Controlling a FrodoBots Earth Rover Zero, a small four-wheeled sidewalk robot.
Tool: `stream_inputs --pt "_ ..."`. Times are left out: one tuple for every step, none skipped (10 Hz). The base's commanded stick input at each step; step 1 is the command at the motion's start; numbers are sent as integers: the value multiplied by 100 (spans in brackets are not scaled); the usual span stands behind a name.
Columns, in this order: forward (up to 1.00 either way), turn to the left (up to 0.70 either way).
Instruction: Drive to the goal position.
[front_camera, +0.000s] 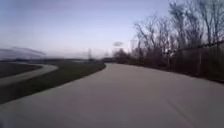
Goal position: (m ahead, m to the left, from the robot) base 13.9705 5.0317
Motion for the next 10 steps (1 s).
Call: stream_inputs --pt "100 0" --pt "100 0" --pt "100 0" --pt "100 0" --pt "100 0" --pt "100 0" --pt "100 0" --pt "100 0" --pt "100 0" --pt "100 0"
